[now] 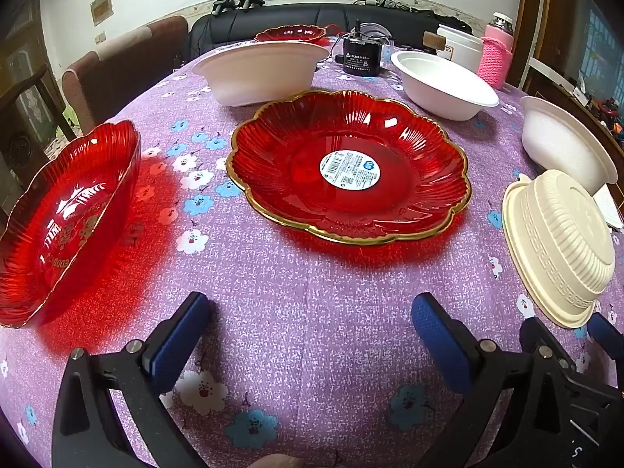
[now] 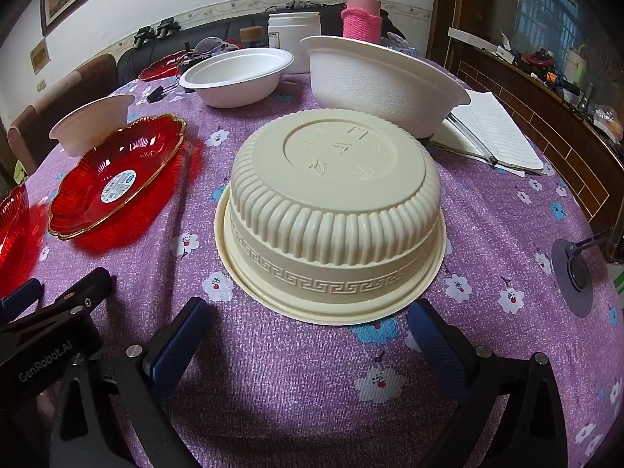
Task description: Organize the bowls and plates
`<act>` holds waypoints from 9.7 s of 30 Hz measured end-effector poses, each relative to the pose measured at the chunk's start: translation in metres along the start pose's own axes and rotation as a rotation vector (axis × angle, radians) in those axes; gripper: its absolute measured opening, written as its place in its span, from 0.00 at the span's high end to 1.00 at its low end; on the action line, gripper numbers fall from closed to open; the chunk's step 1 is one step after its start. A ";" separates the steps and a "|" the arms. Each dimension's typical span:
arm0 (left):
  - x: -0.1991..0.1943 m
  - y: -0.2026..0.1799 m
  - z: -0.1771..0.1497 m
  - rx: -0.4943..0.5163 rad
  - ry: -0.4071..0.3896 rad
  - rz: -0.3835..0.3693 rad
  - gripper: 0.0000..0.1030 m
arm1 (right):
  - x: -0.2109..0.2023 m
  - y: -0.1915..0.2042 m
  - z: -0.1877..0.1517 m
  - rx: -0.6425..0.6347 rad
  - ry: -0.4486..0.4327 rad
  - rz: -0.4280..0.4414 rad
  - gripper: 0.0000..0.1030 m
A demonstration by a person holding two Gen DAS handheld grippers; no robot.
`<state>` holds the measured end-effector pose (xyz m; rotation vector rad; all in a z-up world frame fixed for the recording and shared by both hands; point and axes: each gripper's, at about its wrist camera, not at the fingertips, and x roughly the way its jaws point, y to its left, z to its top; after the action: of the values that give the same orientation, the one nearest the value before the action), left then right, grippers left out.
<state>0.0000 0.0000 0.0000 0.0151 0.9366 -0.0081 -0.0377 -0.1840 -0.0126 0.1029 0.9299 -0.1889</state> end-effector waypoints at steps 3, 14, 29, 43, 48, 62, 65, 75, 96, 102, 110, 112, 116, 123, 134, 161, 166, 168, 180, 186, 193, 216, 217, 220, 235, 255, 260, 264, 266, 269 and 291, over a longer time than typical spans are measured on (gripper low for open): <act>0.000 0.000 0.000 -0.001 0.002 0.001 0.00 | 0.000 0.000 0.000 0.005 0.000 -0.003 0.01; 0.000 0.000 0.000 -0.004 0.001 0.000 0.00 | 0.001 -0.001 -0.001 0.006 0.000 -0.005 0.01; 0.001 0.003 0.002 -0.014 0.049 0.016 0.00 | 0.001 -0.002 -0.001 0.007 0.000 -0.003 0.01; -0.004 0.004 -0.004 -0.001 0.031 -0.001 0.00 | -0.001 0.000 -0.002 -0.005 0.002 0.006 0.01; -0.004 0.003 -0.005 -0.016 0.029 0.012 0.00 | 0.000 0.000 -0.001 -0.004 0.008 0.007 0.01; -0.005 0.004 -0.006 -0.036 0.014 0.025 0.00 | 0.000 -0.002 0.001 -0.007 0.027 0.011 0.01; -0.005 0.005 -0.006 -0.035 0.013 0.023 0.00 | 0.000 -0.002 0.000 -0.007 0.026 0.011 0.01; -0.006 0.006 -0.007 -0.034 0.013 0.021 0.00 | 0.000 -0.001 0.000 -0.012 0.032 0.013 0.00; -0.111 0.039 -0.043 -0.060 -0.135 -0.196 0.02 | -0.005 -0.001 -0.005 -0.016 0.057 0.008 0.01; -0.142 0.056 -0.045 -0.054 -0.229 -0.216 0.02 | -0.008 -0.001 -0.008 -0.012 0.052 0.003 0.01; -0.130 0.098 -0.057 -0.112 -0.109 -0.223 0.02 | -0.022 -0.002 -0.020 -0.017 0.063 0.032 0.01; -0.130 0.106 -0.058 -0.115 -0.116 -0.215 0.02 | -0.032 -0.001 -0.027 -0.016 0.051 0.063 0.02; -0.131 0.111 -0.060 -0.106 -0.119 -0.226 0.02 | -0.060 0.003 -0.029 -0.027 -0.015 0.110 0.06; -0.124 0.108 -0.057 -0.109 -0.092 -0.281 0.02 | -0.094 0.030 -0.004 -0.107 -0.131 0.167 0.07; -0.118 0.128 -0.047 -0.146 -0.077 -0.339 0.20 | -0.079 0.075 0.042 -0.184 -0.147 0.239 0.12; -0.029 0.327 0.049 -0.410 -0.004 -0.164 0.26 | -0.017 0.250 0.081 -0.165 0.207 0.600 0.35; -0.006 0.324 0.055 -0.410 0.030 -0.170 0.26 | -0.002 0.260 0.076 -0.175 0.226 0.565 0.36; 0.000 0.322 0.055 -0.413 0.043 -0.179 0.27 | 0.004 0.264 0.074 -0.177 0.235 0.556 0.36; -0.002 0.322 0.050 -0.442 0.053 -0.128 0.81 | 0.005 0.260 0.066 -0.161 0.228 0.559 0.85; -0.039 0.319 0.044 -0.450 -0.021 -0.122 0.81 | -0.025 0.254 0.063 -0.195 0.159 0.573 0.85; -0.074 0.317 0.024 -0.453 -0.073 -0.124 0.81 | -0.036 0.248 0.042 -0.180 0.184 0.615 0.85; -0.057 0.310 -0.019 -0.486 -0.016 -0.105 0.81 | -0.024 0.238 0.008 -0.171 0.230 0.599 0.85; -0.058 0.310 -0.018 -0.484 -0.020 -0.104 0.81 | -0.025 0.237 0.009 -0.171 0.228 0.599 0.85; -0.060 0.308 -0.016 -0.478 -0.030 -0.100 0.81 | -0.027 0.238 0.010 -0.180 0.212 0.596 0.85; -0.040 0.315 -0.007 -0.486 -0.014 -0.076 0.81 | -0.016 0.247 0.013 -0.209 0.194 0.573 0.85; -0.081 0.324 -0.019 -0.568 -0.073 -0.050 0.42 | -0.035 0.222 0.018 -0.171 0.079 0.549 0.56; -0.111 0.319 -0.025 -0.585 -0.124 0.023 0.25 | -0.056 0.205 0.018 -0.168 0.018 0.529 0.56; -0.148 0.306 -0.026 -0.567 -0.227 0.013 0.22 | -0.075 0.190 0.015 -0.167 -0.031 0.521 0.56; -0.167 0.292 -0.026 -0.525 -0.272 -0.030 0.22 | -0.085 0.182 0.013 -0.166 -0.054 0.514 0.55; -0.191 0.271 -0.026 -0.463 -0.324 -0.065 0.22 | -0.102 0.169 0.009 -0.164 -0.090 0.511 0.55; -0.447 0.186 0.027 -0.163 -0.667 -0.137 0.21 | -0.407 0.065 0.095 -0.110 -0.752 0.549 0.39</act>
<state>-0.2405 0.1859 0.3774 -0.1928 0.2673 -0.0600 -0.1872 -0.0888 0.3716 0.1662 0.1392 0.3217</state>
